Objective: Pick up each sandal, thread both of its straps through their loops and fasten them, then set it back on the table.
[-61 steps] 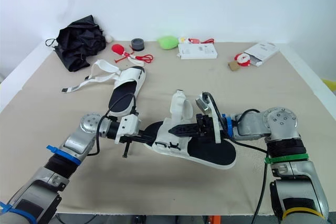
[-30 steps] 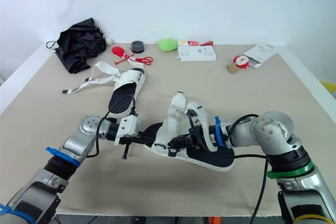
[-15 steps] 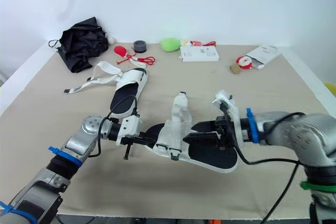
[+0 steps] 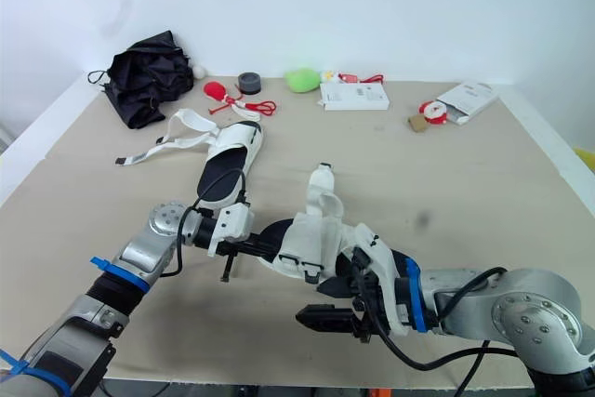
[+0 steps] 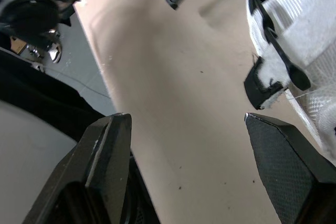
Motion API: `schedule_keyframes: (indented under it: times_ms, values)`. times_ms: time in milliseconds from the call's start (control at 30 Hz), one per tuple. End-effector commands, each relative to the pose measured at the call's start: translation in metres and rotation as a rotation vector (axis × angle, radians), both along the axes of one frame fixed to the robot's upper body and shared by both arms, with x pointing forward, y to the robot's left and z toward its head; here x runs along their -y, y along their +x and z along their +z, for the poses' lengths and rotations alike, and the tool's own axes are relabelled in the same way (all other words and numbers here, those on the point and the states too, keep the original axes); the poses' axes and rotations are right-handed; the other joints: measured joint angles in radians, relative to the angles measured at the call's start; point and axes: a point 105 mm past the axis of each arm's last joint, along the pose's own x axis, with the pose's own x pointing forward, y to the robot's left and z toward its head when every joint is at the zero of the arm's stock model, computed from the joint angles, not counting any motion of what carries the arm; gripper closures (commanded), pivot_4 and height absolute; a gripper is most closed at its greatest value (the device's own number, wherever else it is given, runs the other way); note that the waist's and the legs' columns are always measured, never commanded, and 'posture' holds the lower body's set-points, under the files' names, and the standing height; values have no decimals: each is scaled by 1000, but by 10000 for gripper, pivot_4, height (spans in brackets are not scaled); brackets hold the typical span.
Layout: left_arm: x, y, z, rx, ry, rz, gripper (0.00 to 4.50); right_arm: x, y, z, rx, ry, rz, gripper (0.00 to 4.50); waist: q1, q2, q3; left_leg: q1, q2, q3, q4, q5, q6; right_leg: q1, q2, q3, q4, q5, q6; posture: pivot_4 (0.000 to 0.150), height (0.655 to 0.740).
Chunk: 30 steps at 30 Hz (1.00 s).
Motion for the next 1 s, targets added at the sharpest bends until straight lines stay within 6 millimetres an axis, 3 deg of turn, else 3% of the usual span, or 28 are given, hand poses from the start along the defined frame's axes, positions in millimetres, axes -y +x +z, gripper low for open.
schedule_keyframes:
  times_ms: [33,533,600,667,833,1000]
  values:
    - [-11,-18,-60,-164,207,3,45000,3,16,10,42,12,-36,7741,0,0,0,0,0,0,0,0,0,0,0,0,0,0,0,1500,7400]
    - [-13,-17,-60,-164,205,14,45000,0,27,9,11,20,-18,7741,-1,0,0,1,0,0,0,1,2,0,-1,-1,0,2,2,1500,7400]
    - [-13,-18,-61,-164,203,16,45000,0,35,3,-11,17,-52,11500,-3,0,0,1,0,0,0,1,2,0,-1,-1,0,2,2,1500,7400]
    - [-13,-18,-61,-164,201,18,45000,0,40,0,-20,10,-66,18388,-3,-1,-1,1,0,0,0,1,1,0,-2,-2,0,3,2,1500,7400]
    - [-13,-19,-62,-164,202,19,45000,-3,43,0,-23,10,-61,43604,-2,1,0,1,0,0,0,2,1,-1,-4,-4,0,4,2,1500,7400]
    - [-13,-20,-63,-166,201,20,45000,-7,40,-1,-30,18,-36,43604,-2,1,-1,0,0,1,0,2,1,-1,-4,-4,-1,4,2,1500,7400]
